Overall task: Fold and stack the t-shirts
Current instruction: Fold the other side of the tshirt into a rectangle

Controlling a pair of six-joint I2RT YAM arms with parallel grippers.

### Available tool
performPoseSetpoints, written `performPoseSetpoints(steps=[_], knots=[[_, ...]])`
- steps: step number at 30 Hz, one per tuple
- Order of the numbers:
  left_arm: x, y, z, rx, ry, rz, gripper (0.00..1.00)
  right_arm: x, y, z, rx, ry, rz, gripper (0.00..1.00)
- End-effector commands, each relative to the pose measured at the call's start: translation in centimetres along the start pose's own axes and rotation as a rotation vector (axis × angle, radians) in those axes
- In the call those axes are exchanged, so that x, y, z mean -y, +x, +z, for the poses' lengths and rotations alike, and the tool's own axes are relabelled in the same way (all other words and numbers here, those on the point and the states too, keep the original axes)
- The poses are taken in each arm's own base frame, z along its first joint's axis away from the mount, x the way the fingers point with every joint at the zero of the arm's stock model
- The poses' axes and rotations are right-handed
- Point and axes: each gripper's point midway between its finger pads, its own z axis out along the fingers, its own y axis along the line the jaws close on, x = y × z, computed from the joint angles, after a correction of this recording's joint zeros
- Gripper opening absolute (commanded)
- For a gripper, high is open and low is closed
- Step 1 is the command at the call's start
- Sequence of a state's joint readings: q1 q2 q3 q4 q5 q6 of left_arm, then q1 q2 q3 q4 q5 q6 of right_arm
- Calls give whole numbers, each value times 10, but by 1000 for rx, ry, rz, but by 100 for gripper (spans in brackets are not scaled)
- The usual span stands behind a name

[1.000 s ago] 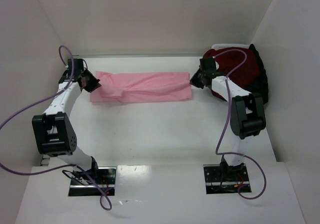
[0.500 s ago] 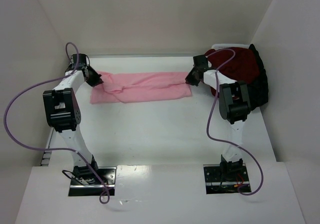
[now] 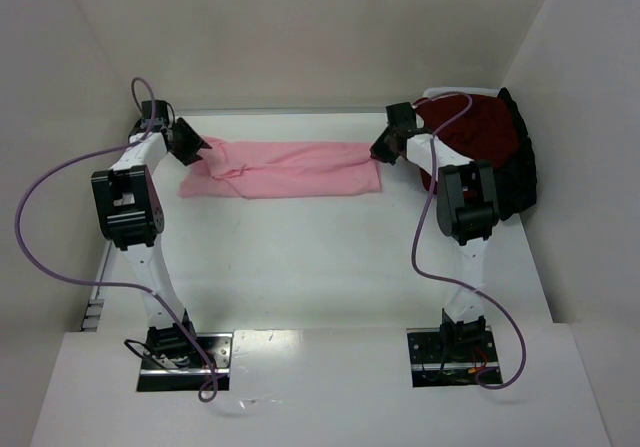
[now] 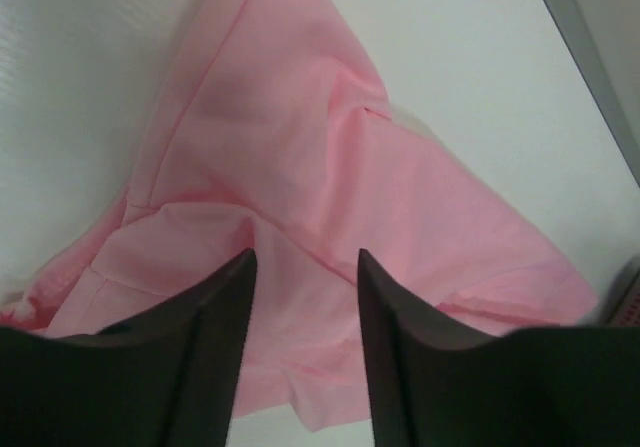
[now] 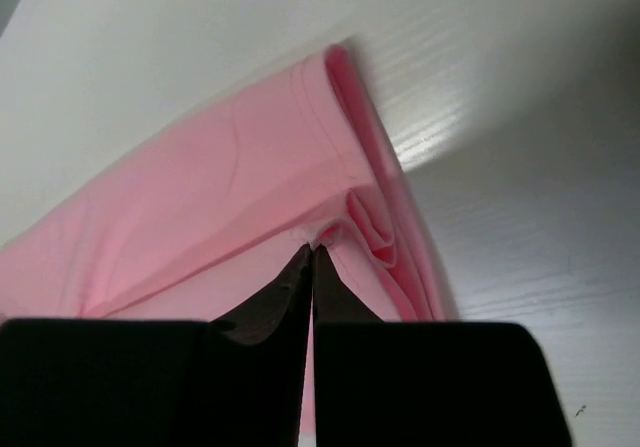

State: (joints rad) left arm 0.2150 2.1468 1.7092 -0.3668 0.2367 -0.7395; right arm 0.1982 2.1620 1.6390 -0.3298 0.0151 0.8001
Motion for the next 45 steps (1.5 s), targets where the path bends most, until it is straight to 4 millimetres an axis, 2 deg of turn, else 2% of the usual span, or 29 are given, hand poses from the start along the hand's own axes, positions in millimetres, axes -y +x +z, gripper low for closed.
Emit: performPoseSetpoints(steps=[1, 6, 7, 8, 10, 11, 13, 15, 16, 18, 19, 21, 22, 23, 24, 25, 26, 27, 29, 30, 33, 34, 36, 37, 39, 40, 42, 43, 45], knots=[[17, -13, -3, 14, 78, 54, 55, -11, -25, 2, 56, -17, 15, 5], [29, -20, -14, 29, 113, 116, 72, -32, -34, 3, 66, -101, -15, 34], [33, -23, -20, 42, 121, 130, 78, -40, -41, -3, 82, -118, -16, 49], [38, -26, -27, 56, 130, 144, 81, -44, -45, -5, 90, -127, -16, 55], [46, -34, -42, 84, 137, 177, 87, -65, -61, -23, 120, -181, -17, 64], [44, -31, -47, 80, 132, 189, 90, -71, -63, -26, 120, -201, -34, 64], [50, -30, -64, 96, 144, 195, 92, -99, -78, -49, 150, -301, -58, 65], [37, -7, -64, 48, 139, 175, 93, -126, -74, -65, 154, -376, -109, 67], [37, -3, -73, 56, 145, 178, 93, -149, -66, -79, 128, -449, -134, 67], [24, 9, -72, 40, 112, 141, 93, -165, -46, -77, 82, -495, -171, 67], [15, 20, -68, 21, 99, 134, 93, -184, -31, -82, 64, -533, -196, 67], [8, 28, -64, 4, 87, 116, 91, -193, -6, -70, 23, -532, -228, 67], [5, 31, -63, -5, 81, 113, 90, -205, 2, -74, 11, -558, -252, 67], [0, 28, -62, 3, 79, 96, 89, -217, 26, -75, -32, -581, -277, 67], [-1, 29, -58, 1, 77, 95, 87, -216, 44, -63, -68, -565, -287, 65], [-7, 37, -50, -44, 96, 70, 86, -227, 52, -66, -81, -589, -301, 65], [-7, 43, -46, -75, 111, 46, 85, -236, 73, -67, -105, -602, -332, 64], [-3, 45, -42, -89, 144, 49, 83, -232, 90, -55, -142, -579, -341, 64], [-3, 61, -32, -158, 183, 4, 77, -243, 102, -57, -157, -590, -357, 64], [1, 59, -31, -149, 211, 14, 76, -245, 110, -56, -164, -583, -364, 64], [3, 59, -23, -146, 242, -6, 74, -245, 111, -56, -164, -583, -364, 64], [-4, 66, -15, -172, 233, -18, 74, -240, 112, -52, -167, -562, -362, 64], [0, 61, -10, -175, 245, -24, 74, -235, 112, -51, -160, -547, -369, 64], [-6, 66, -3, -191, 233, -33, 74, -232, 107, -51, -138, -524, -365, 64], [-2, 62, 0, -182, 251, -37, 73, -233, 100, -60, -110, -526, -371, 64], [-1, 60, 1, -175, 257, -33, 70, -226, 101, -57, -106, -498, -369, 64], [1, 57, 5, -162, 268, -50, 64, -228, 95, -66, -80, -509, -366, 64], [2, 58, 7, -170, 273, -71, 60, -219, 101, -62, -98, -488, -368, 64], [11, 50, 8, -154, 304, -76, 47, -218, 94, -69, -65, -486, -363, 64]])
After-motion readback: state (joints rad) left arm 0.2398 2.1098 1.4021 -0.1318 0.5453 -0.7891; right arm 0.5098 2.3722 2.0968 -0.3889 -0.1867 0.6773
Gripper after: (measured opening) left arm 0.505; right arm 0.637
